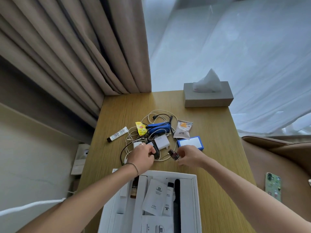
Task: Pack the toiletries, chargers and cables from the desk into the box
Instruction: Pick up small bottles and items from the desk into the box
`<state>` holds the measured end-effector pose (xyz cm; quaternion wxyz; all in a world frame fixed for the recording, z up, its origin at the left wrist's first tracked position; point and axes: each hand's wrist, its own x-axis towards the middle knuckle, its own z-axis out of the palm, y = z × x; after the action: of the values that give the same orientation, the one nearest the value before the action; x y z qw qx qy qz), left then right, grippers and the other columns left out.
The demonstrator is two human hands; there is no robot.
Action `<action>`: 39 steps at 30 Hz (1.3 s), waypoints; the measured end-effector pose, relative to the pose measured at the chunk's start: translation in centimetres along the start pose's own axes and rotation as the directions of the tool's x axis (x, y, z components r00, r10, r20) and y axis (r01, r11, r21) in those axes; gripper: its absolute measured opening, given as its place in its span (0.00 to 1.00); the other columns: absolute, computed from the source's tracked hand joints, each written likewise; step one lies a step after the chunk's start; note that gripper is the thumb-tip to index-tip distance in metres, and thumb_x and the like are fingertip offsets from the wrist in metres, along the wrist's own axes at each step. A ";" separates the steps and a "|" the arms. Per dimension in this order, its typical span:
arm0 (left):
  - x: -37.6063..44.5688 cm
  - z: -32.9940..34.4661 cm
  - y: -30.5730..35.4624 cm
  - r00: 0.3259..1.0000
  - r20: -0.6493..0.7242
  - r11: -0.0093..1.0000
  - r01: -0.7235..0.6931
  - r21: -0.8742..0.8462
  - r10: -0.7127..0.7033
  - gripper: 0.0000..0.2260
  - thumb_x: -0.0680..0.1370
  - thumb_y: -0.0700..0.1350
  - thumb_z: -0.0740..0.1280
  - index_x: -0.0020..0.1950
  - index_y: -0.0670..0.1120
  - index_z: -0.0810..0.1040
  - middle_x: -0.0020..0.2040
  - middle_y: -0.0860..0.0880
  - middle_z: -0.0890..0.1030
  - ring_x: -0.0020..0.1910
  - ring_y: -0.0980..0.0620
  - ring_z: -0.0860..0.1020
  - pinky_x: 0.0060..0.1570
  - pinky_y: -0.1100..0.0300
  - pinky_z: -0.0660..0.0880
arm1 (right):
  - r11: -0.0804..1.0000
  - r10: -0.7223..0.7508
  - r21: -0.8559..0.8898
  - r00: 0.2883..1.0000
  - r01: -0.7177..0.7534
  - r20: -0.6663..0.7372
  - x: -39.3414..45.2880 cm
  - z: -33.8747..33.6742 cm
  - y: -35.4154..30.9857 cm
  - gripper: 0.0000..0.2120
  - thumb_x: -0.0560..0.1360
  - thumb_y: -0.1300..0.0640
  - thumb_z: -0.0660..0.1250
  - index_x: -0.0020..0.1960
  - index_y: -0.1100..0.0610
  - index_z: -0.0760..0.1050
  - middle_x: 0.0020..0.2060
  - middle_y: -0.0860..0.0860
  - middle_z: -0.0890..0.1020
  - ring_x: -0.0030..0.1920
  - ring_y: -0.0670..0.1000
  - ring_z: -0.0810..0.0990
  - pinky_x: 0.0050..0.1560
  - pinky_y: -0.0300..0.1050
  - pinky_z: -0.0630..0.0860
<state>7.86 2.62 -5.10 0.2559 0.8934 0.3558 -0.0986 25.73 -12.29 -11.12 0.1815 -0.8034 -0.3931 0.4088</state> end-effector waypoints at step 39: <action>3.8 -1.1 4.6 0.947 -0.108 0.937 -0.277 0.212 0.304 0.26 0.70 0.55 0.71 0.68 0.52 0.73 0.60 0.47 0.78 0.56 0.44 0.78 0.47 0.54 0.74 | 0.793 0.092 0.595 0.938 0.135 -0.335 -11.5 -1.9 -3.4 0.13 0.76 0.50 0.72 0.44 0.61 0.84 0.33 0.56 0.80 0.34 0.48 0.74 0.38 0.45 0.70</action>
<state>13.82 2.62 -3.70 0.1542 0.9615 0.2253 -0.0315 21.49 -19.05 -1.99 0.5013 -0.7563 -0.2116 0.3632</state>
